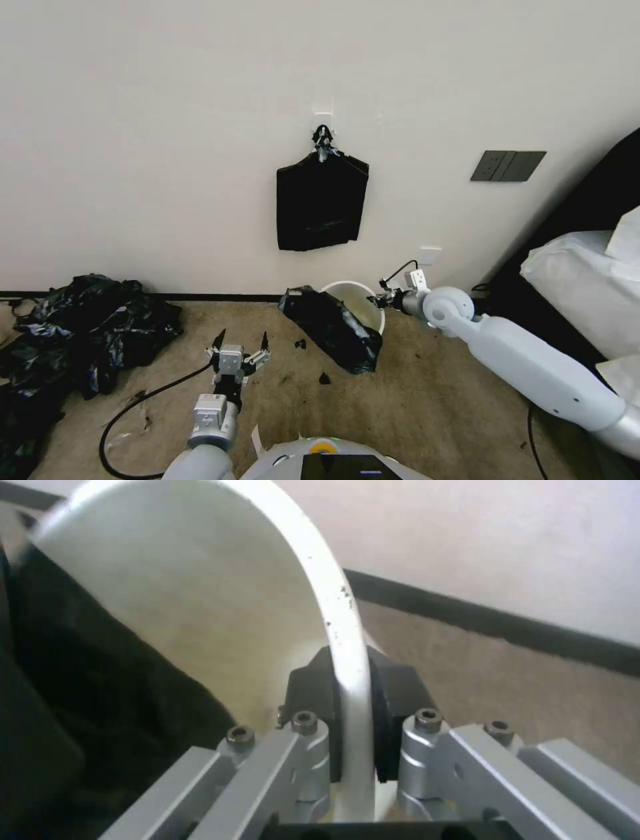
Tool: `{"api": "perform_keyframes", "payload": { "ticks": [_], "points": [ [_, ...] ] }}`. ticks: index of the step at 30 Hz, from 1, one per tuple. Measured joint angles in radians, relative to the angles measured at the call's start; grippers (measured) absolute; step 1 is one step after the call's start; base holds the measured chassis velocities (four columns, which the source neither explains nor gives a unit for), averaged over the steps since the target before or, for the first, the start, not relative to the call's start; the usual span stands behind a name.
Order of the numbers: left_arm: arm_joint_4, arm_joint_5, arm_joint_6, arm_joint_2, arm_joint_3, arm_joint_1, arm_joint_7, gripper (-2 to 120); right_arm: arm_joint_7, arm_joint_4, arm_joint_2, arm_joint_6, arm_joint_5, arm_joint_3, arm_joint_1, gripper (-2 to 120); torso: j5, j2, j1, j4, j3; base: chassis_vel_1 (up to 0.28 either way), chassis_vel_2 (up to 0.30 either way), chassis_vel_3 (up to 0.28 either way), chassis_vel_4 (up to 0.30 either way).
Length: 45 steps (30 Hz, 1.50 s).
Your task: Place a trash bag onto the trash bin.
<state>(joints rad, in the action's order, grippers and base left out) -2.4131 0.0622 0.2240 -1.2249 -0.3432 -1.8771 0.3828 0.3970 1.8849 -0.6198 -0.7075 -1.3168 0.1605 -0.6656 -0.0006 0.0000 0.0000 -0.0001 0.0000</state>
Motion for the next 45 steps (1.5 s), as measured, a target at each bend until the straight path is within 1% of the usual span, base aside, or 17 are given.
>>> {"api": "perform_keyframes", "payload": {
  "ticks": [1, 2, 3, 4, 5, 6, 7, 9, 11, 12, 15, 17, 20, 24, 30, 40, 45],
  "points": [
    [0.002, 0.012, -0.001, 0.002, -0.006, 0.001, 0.0, 100, 0.048, 0.013, -0.005, 0.001, -0.028, -0.013, -0.019, 7, 0.0008, 0.0, 0.0, 0.0003, 0.0, 0.0, 0.0, 0.0, 0.0],
    [0.002, 0.012, -0.001, 0.002, -0.006, 0.001, 0.0, 100, 0.048, 0.013, -0.005, 0.001, -0.028, -0.013, -0.019, 7, 0.0008, 0.0, 0.0, 0.0003, 0.0, 0.0, 0.0, 0.0, 0.0],
    [0.005, 0.024, -0.002, 0.004, -0.012, 0.004, 0.0, 100, 0.084, 0.026, -0.012, 0.001, -0.057, -0.033, -0.037, 7, 0.0012, 0.0, 0.0, 0.0005, 0.0, 0.0, 0.0, 0.0, 0.0],
    [0.007, 0.032, -0.003, 0.004, -0.013, 0.007, 0.0, 100, 0.101, 0.034, -0.017, 0.001, -0.07, -0.047, -0.049, 7, 0.0006, 0.0, 0.0, 0.0004, 0.0, 0.0, 0.0, 0.0, 0.0],
    [0.009, 0.041, -0.004, 0.001, -0.013, 0.013, 0.0, 100, 0.143, 0.05, -0.03, 0.002, -0.101, -0.073, -0.07, 7, 0.0002, 0.0, 0.0, 0.0001, 0.0, 0.0, 0.0, 0.0, 0.0],
    [0.01, 0.046, -0.004, -0.003, -0.012, 0.018, 0.0, 100, 0.181, 0.062, -0.042, 0.002, -0.131, -0.091, -0.085, 7, 0.0004, 0.0, 0.0, 0.0, 0.0, 0.0, 0.0, 0.0, 0.0],
    [0.01, 0.046, -0.004, -0.003, -0.012, 0.018, 0.0, 100, 0.181, 0.062, -0.042, 0.002, -0.131, -0.091, -0.085, 7, 0.0004, 0.0, 0.0, 0.0, 0.0, 0.0, 0.0, 0.0, 0.0],
    [0.012, 0.05, -0.004, -0.011, -0.009, 0.026, 0.0, 100, 0.242, 0.09, -0.073, 0.003, -0.175, -0.131, -0.122, 7, 0.0004, 0.0, 0.0, 0.0003, 0.0, 0.0, 0.0, 0.0, 0.0],
    [0.012, 0.051, -0.004, -0.014, -0.009, 0.025, 0.0, 100, 0.294, 0.115, -0.108, 0.003, -0.194, -0.164, -0.158, 7, 0.0006, 0.0, 0.0, 0.0001, 0.0, 0.0, 0.0, 0.0, 0.0],
    [0.012, 0.051, -0.004, -0.014, -0.009, 0.025, 0.0, 100, 0.294, 0.115, -0.108, 0.003, -0.194, -0.164, -0.158, 7, 0.0006, 0.0, 0.0, 0.0001, 0.0, 0.0, 0.0, 0.0, 0.0],
    [0.012, 0.053, -0.005, -0.011, -0.017, 0.012, 0.0, 100, 0.378, 0.148, -0.166, 0.012, -0.214, -0.199, -0.209, 7, 0.0005, 0.0, 0.0, 0.0002, 0.0, 0.0, 0.0, 0.0, 0.0],
    [0.012, 0.054, -0.005, -0.01, -0.02, 0.01, 0.0, 100, 0.4, 0.152, -0.18, 0.018, -0.216, -0.204, -0.221, 7, 0.0005, 0.0, 0.0, 0.0001, 0.0, 0.0, 0.0, 0.0, 0.0],
    [0.019, 0.06, -0.007, -0.012, -0.028, 0.008, 0.001, 100, 0.481, 0.158, -0.239, 0.048, -0.216, -0.217, -0.259, 7, 0.0005, 0.0, 0.0, 0.0002, 0.0, 0.0, 0.0, 0.0, 0.0],
    [0.025, 0.061, -0.007, -0.013, -0.03, 0.009, 0.001, 100, 0.519, 0.167, -0.27, 0.069, -0.213, -0.23, -0.299, 7, 0.0003, 0.0, 0.0, 0.0001, 0.0, 0.0, 0.0, 0.0, 0.0],
    [0.029, 0.061, -0.008, -0.013, -0.032, 0.012, 0.001, 100, 0.54, 0.181, -0.312, 0.098, -0.179, -0.242, -0.355, 7, 0.0005, 0.0, 0.0, 0.0, 0.0, 0.0, 0.0, 0.0, 0.0],
    [0.03, 0.059, -0.008, -0.015, -0.031, 0.01, 0.001, 100, 0.515, 0.153, -0.374, 0.113, -0.08, -0.23, -0.406, 7, 0.0006, 0.0, 0.0, 0.0001, 0.0, 0.0, 0.0, 0.0, 0.0],
    [0.037, 0.057, -0.009, -0.018, -0.028, 0.008, 0.001, 100, 0.514, 0.142, -0.386, 0.114, -0.066, -0.225, -0.417, 8, 0.0005, 0.0, 0.0, 0.0, 0.0, 0.0, 0.0, 0.0, 0.0]
  ]
}}
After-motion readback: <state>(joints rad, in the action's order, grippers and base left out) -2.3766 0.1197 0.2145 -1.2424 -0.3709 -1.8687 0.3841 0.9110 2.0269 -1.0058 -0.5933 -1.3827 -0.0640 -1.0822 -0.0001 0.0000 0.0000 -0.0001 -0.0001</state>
